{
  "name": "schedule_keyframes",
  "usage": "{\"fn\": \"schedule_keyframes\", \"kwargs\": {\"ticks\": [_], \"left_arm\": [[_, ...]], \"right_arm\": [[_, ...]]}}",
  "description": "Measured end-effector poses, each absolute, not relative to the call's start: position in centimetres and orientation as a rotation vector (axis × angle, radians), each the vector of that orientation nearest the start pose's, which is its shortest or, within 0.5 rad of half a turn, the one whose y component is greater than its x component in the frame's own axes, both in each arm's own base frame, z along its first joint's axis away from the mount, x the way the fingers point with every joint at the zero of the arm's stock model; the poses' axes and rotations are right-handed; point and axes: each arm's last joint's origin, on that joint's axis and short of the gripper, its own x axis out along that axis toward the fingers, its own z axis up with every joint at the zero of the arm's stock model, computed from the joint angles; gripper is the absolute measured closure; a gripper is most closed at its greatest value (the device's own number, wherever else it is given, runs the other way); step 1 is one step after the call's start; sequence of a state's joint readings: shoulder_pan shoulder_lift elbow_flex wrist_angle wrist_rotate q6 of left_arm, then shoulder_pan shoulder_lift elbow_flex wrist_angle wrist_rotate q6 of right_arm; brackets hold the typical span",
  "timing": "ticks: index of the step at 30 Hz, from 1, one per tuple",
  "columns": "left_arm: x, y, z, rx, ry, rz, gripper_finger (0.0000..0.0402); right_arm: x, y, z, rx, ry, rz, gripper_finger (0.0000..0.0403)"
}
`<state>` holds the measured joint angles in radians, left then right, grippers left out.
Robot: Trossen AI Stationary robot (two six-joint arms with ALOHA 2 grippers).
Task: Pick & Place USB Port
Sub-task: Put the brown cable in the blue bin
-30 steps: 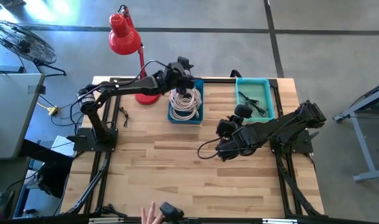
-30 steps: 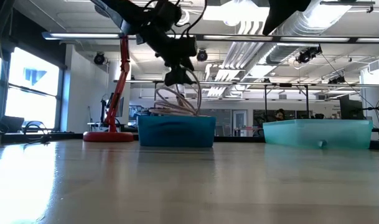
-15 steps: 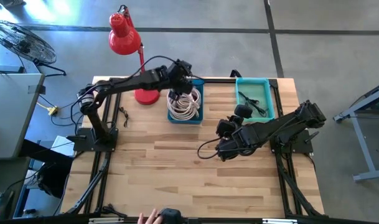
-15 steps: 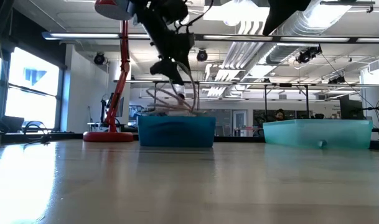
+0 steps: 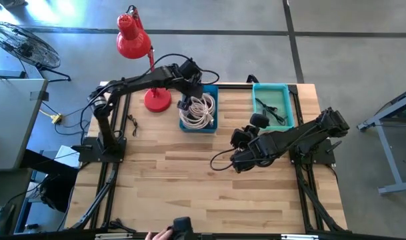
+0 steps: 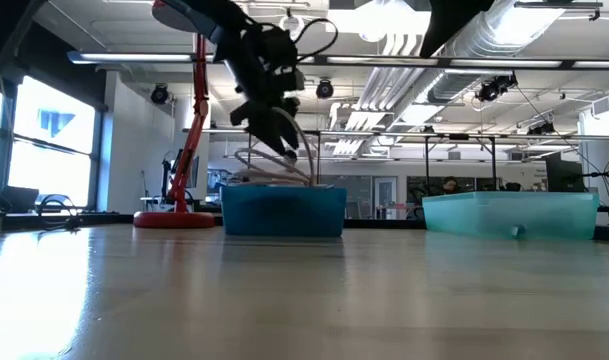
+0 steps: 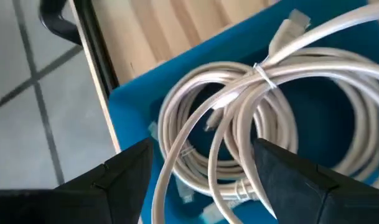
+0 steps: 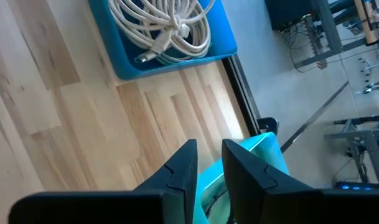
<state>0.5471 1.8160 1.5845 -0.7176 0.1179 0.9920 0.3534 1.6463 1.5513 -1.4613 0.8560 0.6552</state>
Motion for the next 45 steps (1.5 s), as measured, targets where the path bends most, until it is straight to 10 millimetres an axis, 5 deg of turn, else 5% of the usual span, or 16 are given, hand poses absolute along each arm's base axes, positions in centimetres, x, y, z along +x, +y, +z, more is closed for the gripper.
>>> {"fn": "schedule_keyframes", "kwargs": {"ticks": [7, 21, 29, 39, 45], "left_arm": [[33.7, 22.5, 25.3, 0.435, 0.980, -0.145, 0.0129], [30.9, 26.7, 24.6, -0.159, 0.641, -0.311, 0.0129], [31.2, 28.5, 23.6, 0.039, 0.862, 0.054, 0.0129], [33.9, 25.4, 23.5, 0.108, 0.811, -0.122, 0.0129], [33.8, 25.6, 24.5, 0.304, 0.945, 0.016, 0.0129]], "right_arm": [[28.2, 8.2, 31.6, -0.297, 1.063, -0.739, 0.0336], [28.3, 8.2, 31.6, -0.297, 1.059, -0.736, 0.0336], [28.4, 8.3, 31.5, -0.280, 1.056, -0.726, 0.0336], [28.4, 8.2, 31.5, -0.287, 1.055, -0.728, 0.0336], [28.4, 8.3, 31.5, -0.307, 1.054, -0.720, 0.0336]]}}
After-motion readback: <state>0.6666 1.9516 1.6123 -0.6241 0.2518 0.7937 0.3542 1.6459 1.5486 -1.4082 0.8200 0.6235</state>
